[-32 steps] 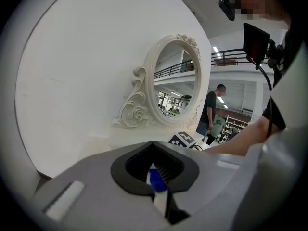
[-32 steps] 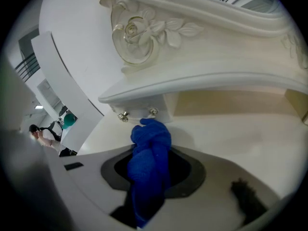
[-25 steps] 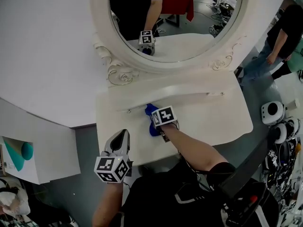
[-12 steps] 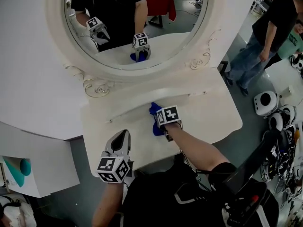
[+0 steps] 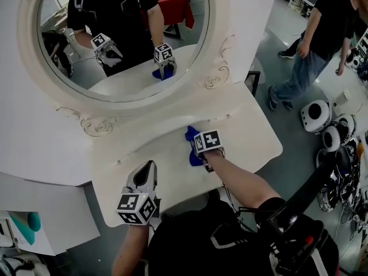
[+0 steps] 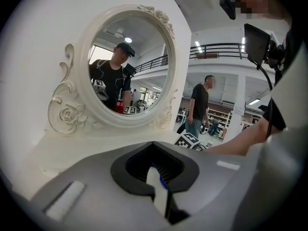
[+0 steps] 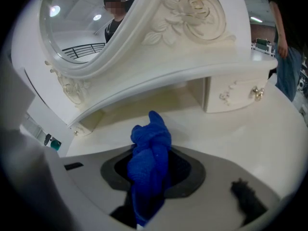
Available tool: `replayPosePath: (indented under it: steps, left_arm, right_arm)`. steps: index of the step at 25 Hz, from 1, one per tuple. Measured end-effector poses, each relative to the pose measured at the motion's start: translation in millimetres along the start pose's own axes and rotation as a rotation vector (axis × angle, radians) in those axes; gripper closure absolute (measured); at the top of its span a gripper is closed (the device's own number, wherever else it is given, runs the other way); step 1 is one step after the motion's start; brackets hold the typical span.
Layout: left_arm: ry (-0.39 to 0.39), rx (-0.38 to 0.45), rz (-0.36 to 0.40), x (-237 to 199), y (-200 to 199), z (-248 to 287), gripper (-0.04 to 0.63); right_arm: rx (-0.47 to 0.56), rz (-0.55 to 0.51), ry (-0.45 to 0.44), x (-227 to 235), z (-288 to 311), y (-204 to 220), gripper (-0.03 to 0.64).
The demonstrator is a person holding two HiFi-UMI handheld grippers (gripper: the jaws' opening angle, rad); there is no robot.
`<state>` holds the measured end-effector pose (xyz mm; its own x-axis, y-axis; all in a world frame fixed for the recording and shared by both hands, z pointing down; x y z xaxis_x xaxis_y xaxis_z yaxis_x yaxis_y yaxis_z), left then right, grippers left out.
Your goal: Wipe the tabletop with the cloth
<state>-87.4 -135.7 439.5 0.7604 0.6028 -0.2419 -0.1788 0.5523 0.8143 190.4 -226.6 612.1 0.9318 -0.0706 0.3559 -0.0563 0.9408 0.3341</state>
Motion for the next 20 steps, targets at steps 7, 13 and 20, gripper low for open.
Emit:
replayPosePath:
  steps: [7, 13, 20]
  left_arm:
    - [0.037, -0.022, 0.039, 36, -11, 33, 0.587]
    - [0.066, -0.039, 0.057, 68, -22, 58, 0.587]
    - [0.073, -0.044, 0.076, 100, -30, 81, 0.587]
  right_arm:
    - [0.034, 0.06, 0.014, 64, -27, 4, 0.485]
    - [0.05, 0.106, 0.023, 112, -48, 5, 0.485]
    - [0.07, 0.135, 0.036, 161, -68, 6, 0.485]
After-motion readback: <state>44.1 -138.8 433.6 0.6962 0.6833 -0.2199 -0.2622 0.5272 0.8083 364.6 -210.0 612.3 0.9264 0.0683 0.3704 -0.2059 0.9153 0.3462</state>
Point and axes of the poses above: the fingertips, and each gripper's own axes: z forward along the fingers, x to its right, y out of its underside, the point moved 10 cm from there along -z, backward along the fingers, and after that the axes turned 12 degrees about -x, right-handed, at the moved point
